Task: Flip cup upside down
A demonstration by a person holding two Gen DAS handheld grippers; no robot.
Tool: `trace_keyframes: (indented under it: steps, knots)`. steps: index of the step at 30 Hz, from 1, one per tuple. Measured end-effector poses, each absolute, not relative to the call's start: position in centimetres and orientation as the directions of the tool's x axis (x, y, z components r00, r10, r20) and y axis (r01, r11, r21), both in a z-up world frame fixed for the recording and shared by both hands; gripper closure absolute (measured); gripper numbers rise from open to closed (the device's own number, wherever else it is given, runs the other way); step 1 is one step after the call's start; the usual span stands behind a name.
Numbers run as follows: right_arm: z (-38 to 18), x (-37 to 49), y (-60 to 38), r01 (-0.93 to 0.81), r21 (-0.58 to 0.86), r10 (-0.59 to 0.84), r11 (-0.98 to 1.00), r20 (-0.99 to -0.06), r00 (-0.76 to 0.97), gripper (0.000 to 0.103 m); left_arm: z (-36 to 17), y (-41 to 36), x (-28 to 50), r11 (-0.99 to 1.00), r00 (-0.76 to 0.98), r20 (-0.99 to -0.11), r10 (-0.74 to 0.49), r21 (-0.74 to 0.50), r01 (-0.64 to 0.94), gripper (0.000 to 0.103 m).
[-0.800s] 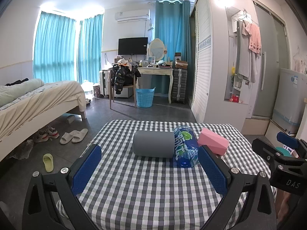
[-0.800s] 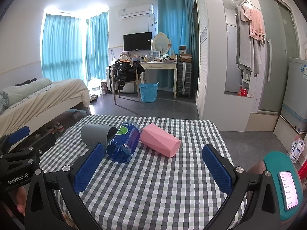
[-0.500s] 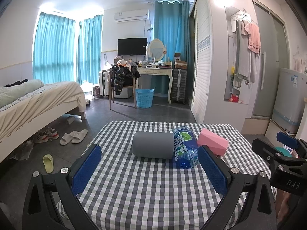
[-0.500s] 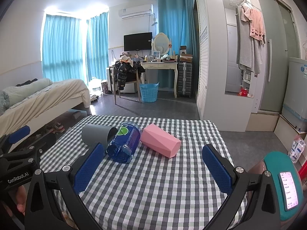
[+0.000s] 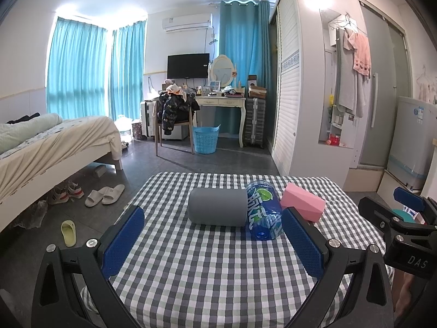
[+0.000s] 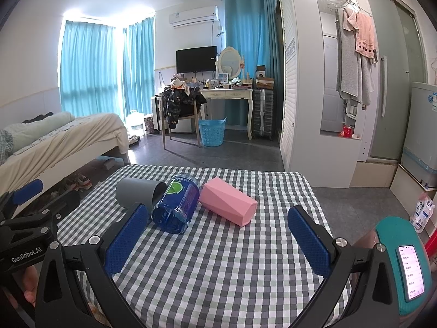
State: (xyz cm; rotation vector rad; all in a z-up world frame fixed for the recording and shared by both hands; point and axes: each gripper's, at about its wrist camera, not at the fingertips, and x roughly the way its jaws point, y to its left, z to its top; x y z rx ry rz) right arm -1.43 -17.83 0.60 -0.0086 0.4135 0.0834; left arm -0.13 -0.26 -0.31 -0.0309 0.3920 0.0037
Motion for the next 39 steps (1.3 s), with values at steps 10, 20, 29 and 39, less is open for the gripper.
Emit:
trace_keyframes:
  steps: [10,20,29,39]
  knots:
    - [0.82,-1.55,-17.86,-0.082,0.009,0.079,0.997,-0.404,0.911,0.0,-0.36,-0.28,-0.15,1.0,0.924,-0.383,-0.002,-0.03,-0.01,0.0]
    - [0.54,-1.29,-17.83,-0.082,0.01,0.079,0.997,-0.407,0.91,0.0,-0.42,-0.28,-0.11,1.0,0.924,-0.383,-0.002,-0.028,-0.009,0.0]
    - [0.38,-1.23,-17.77,-0.082,0.009,0.078,0.997,-0.408,0.909,0.0,-0.44,-0.3,-0.09,1.0,0.924,-0.383,-0.003,-0.027,-0.008,0.0]
    - [0.03,-0.82,-17.31,-0.083,-0.006,0.073,0.997,-0.418,0.906,0.0,-0.73,-0.22,0.01,1.0,0.922,-0.388,-0.012,-0.025,0.003,0.0]
